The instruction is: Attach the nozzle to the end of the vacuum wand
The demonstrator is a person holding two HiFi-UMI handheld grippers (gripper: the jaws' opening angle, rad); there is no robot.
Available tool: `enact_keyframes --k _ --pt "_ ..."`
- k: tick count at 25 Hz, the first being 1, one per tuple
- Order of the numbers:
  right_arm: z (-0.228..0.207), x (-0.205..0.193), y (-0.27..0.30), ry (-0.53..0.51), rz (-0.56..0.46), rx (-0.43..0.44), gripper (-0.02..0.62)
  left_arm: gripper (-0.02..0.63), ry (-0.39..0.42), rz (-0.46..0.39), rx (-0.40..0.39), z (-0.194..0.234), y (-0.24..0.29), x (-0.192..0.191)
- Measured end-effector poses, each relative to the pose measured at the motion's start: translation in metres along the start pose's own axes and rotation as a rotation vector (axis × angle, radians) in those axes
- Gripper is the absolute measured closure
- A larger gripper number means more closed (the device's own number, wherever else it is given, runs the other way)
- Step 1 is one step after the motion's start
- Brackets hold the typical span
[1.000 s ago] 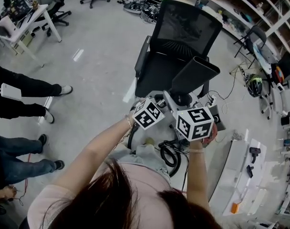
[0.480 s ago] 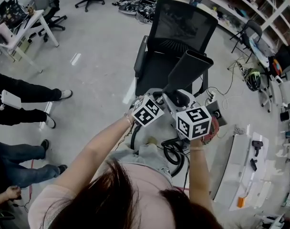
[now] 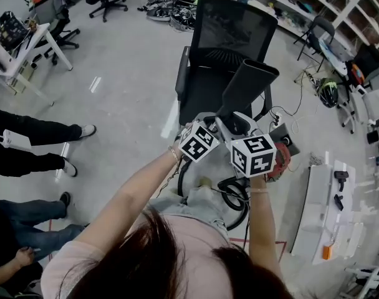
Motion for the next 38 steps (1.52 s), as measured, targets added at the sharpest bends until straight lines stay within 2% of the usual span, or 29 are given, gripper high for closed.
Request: enact_keyframes --k 8,16,21,30,34,38 --pt "0.022 -0.004 -0.023 0.046 -0.056 -0.084 0.428 0.457 -0.005 0.006 -0.004 0.007 -0.012 0.000" --pt "0.016 -0.017 -0.073 0.075 -0.119 -0.191 0.428 0.457 -0.001 -0.012 0.024 -0.005 -0.014 -0.002" --pt "0.008 -0.021 -0.097 0.072 -0.144 -0.187 0.428 0.457 0.000 -0.024 0.049 -0.022 -0.019 -0.004" --pt "-0.017 -0.026 -0.141 0.075 -0.214 -0.127 0.435 0.457 -0.015 -0.019 0.147 -0.039 -0.010 -0.001" --pt "-0.028 -0.031 -0.156 0.041 -0.244 -0.141 0.507 0.457 -0.009 -0.023 0.180 -0.046 -0.006 0.000" --pt "-0.041 -0.043 -0.173 0.085 -0.242 -0.113 0.515 0.457 -0.014 -0.008 0.200 -0.057 0.001 -0.004"
Point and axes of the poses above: the fingertips, and each gripper's own axes: y forward along the fingers, z to its left, x out of its top, the point moved 8 cm from there along -y, backward along the fingers, and after that the axes turned 5 degrees about -z, right-handed, at the moved point
